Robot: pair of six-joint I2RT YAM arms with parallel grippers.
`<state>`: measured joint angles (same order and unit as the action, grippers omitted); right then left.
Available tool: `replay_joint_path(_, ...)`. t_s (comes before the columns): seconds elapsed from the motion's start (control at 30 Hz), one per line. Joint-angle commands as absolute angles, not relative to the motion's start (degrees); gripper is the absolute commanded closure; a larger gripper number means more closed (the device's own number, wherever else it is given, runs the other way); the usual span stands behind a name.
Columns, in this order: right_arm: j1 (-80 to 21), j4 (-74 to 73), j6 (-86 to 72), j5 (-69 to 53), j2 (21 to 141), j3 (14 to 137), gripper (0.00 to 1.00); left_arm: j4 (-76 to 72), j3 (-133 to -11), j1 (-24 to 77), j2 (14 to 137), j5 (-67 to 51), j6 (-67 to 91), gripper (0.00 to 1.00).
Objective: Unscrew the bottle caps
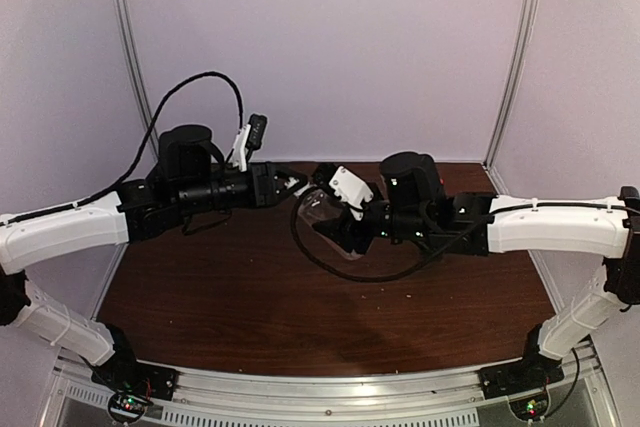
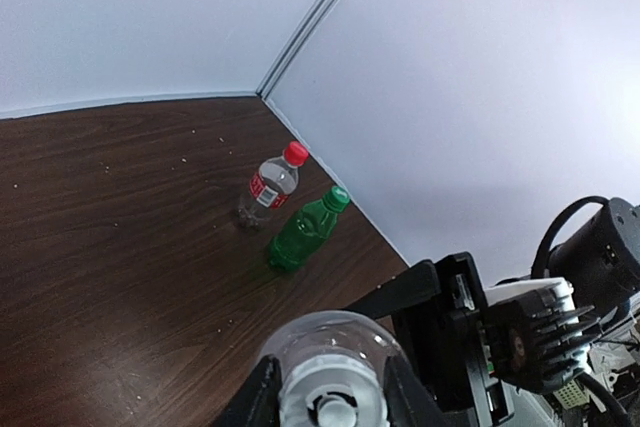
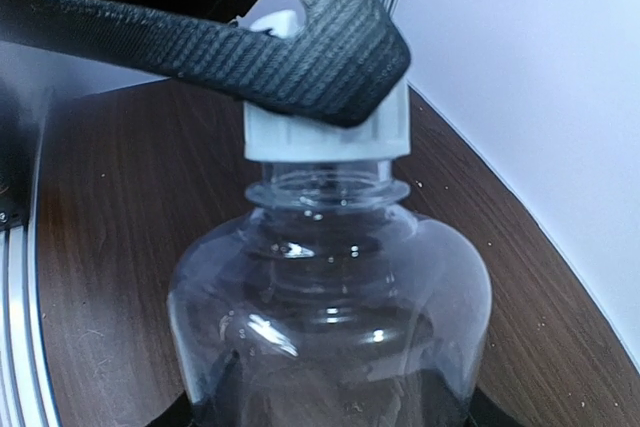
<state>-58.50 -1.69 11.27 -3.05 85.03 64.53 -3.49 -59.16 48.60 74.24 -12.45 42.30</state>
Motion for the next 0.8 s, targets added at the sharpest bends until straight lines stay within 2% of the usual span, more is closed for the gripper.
replay_joint_path(0.0,-55.92,-2.06,9.17,-5.63,82.63,63.01,0.65,-8.8,-57.1,47.72,68.59,-12.3,34.54,0.57)
replay_joint_path(0.17,-53.97,-1.57,8.62,-20.58,79.57,61.04,0.64,-8.06,-55.34,47.72,63.05,-17.47,22.45,0.28)
replay_joint_path(0.27,-53.08,-0.87,8.33,-30.17,78.32,60.03,0.63,-6.75,-54.92,47.72,60.95,-22.61,16.86,0.2)
replay_joint_path(0.53,-52.65,-0.14,6.67,-48.84,79.63,61.67,0.61,-7.06,-57.04,47.72,62.32,-38.45,9.61,0.15)
replay_joint_path(0.77,-52.65,5.3,3.36,-56.71,80.86,61.96,0.61,-12.85,-57.76,47.71,66.71,-45.19,11.95,0.19)
